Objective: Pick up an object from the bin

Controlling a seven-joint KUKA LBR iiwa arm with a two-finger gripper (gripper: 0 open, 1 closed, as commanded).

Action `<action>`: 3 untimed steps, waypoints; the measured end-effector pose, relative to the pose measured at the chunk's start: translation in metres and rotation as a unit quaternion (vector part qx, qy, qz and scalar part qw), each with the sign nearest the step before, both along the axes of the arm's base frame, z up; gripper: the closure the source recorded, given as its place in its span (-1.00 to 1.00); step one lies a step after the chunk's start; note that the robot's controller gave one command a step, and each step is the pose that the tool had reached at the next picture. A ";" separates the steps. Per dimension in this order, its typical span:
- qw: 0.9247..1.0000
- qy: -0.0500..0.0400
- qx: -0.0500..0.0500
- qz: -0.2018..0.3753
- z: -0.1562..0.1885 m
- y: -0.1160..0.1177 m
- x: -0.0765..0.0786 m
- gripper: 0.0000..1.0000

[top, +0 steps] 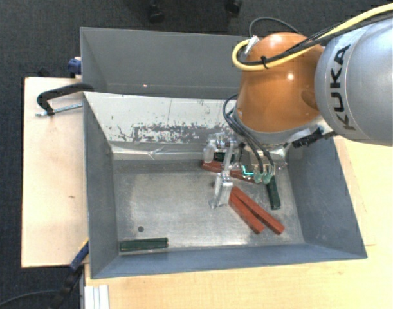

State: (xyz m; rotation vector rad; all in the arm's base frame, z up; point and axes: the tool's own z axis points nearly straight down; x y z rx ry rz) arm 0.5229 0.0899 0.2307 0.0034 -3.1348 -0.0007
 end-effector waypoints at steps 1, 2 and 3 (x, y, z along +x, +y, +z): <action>1.000 -0.007 0.001 0.017 -0.162 -0.098 0.072 -1.00; 0.998 -0.004 0.000 -0.060 -0.129 -0.123 0.043 -1.00; 0.975 -0.002 -0.001 -0.221 -0.130 -0.097 0.019 -1.00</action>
Offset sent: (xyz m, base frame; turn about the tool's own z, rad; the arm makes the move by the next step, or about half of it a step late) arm 0.0692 -0.0966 -0.1607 -0.0383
